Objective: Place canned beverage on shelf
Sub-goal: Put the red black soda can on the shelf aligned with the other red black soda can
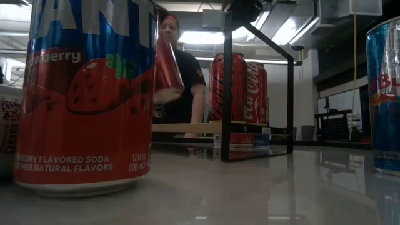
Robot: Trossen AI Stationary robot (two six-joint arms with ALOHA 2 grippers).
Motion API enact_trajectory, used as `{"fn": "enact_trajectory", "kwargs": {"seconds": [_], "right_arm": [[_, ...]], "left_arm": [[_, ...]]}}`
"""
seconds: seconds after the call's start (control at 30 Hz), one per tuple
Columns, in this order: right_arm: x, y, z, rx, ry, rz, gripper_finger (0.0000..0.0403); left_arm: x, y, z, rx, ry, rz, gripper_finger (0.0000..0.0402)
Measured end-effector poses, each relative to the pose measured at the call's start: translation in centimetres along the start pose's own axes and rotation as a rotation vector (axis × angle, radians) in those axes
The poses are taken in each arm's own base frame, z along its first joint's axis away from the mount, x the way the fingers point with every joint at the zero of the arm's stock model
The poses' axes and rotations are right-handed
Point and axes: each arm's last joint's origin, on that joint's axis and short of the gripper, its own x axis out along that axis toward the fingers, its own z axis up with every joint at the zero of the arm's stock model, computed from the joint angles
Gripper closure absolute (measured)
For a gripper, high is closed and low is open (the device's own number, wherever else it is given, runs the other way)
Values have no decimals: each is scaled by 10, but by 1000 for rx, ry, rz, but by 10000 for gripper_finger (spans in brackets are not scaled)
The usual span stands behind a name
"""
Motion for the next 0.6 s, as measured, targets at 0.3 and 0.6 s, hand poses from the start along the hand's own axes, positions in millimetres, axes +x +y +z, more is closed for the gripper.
{"fn": "enact_trajectory", "kwargs": {"seconds": [0.3, 0.6], "right_arm": [[0, 0, 0, 0, 0, 0, 8], [0, 0, 0, 0, 0, 0, 8]], "left_arm": [[29, 14, 7, 35, 84, -33, 132], [33, 16, 17, 37, 51, -92, 132]]}}
